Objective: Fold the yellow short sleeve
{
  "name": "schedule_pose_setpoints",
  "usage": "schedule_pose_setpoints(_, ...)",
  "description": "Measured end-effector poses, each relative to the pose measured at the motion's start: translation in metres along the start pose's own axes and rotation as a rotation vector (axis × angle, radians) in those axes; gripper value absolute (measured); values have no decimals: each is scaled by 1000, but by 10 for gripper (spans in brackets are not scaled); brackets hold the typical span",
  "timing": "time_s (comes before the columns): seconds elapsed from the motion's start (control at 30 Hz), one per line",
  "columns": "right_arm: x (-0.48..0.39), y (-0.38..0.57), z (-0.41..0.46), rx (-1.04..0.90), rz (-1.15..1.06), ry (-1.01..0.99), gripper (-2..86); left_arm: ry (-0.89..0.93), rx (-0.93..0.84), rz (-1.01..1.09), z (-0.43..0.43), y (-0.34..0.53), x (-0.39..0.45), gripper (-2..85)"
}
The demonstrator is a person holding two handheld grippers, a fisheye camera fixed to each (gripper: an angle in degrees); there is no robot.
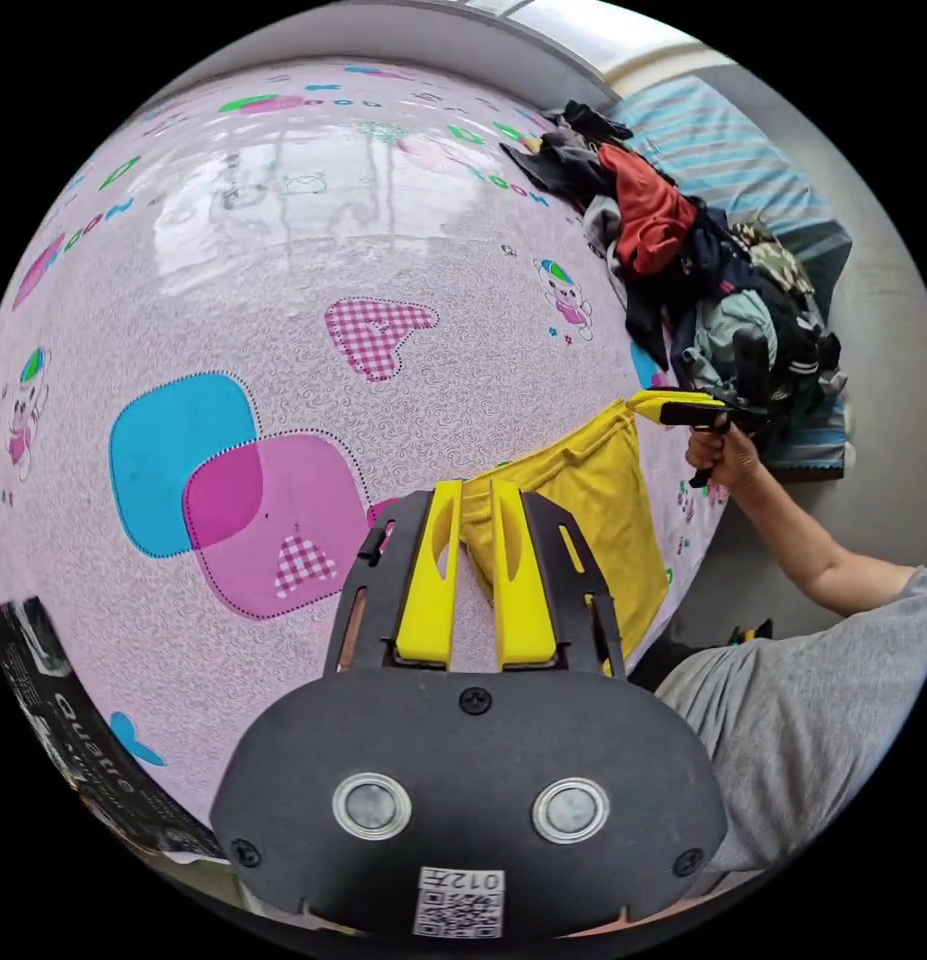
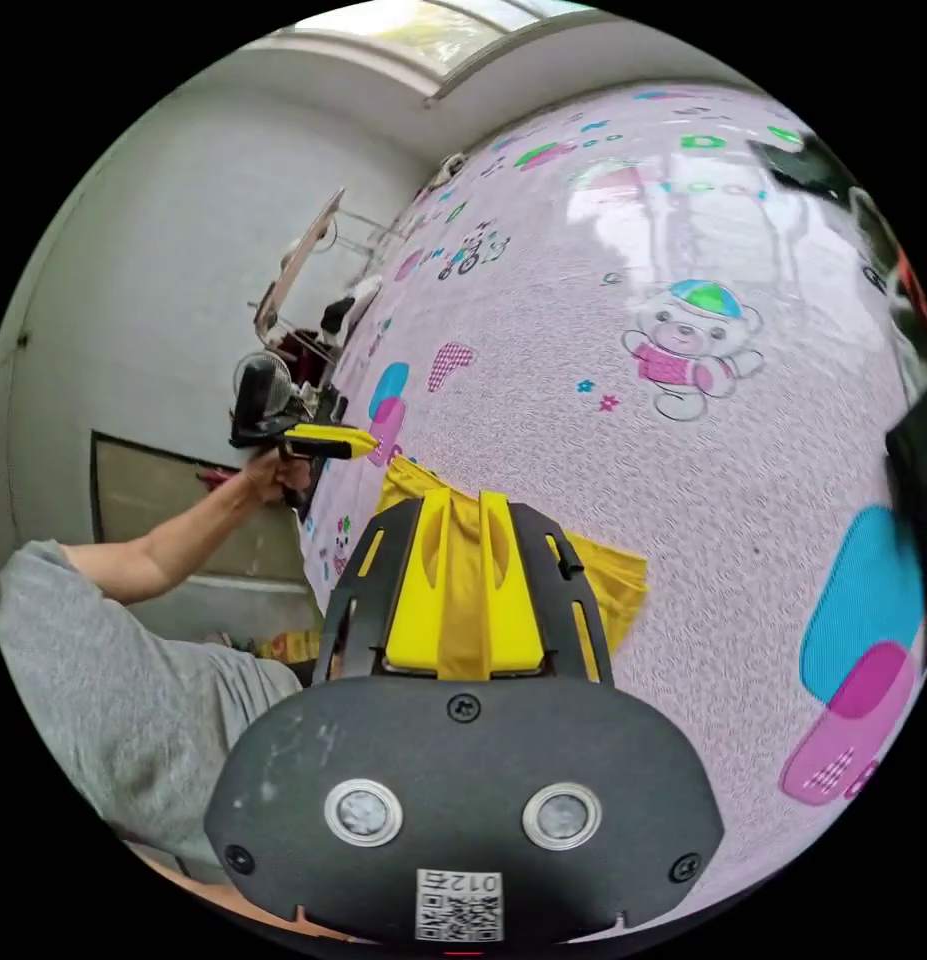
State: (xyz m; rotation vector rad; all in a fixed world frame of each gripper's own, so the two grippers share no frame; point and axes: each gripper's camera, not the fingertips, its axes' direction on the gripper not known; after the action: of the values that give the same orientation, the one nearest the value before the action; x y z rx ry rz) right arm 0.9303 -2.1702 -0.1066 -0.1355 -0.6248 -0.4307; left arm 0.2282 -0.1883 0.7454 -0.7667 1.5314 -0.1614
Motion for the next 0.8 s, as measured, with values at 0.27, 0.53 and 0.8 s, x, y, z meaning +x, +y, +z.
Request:
schedule_pose_setpoints(0.27, 90, 26, -99, -86, 279, 36, 109, 187, -54, -158, 23, 39, -48, 94)
schedule_pose_setpoints(0.53, 65, -44, -94, -166, 180, 1, 108, 261, -14, -163, 31, 27, -62, 108)
schedule_pose_setpoints(0.8, 82, -51, -115, -180, 188, -133, 91, 327, 8, -172, 37, 35, -86, 92)
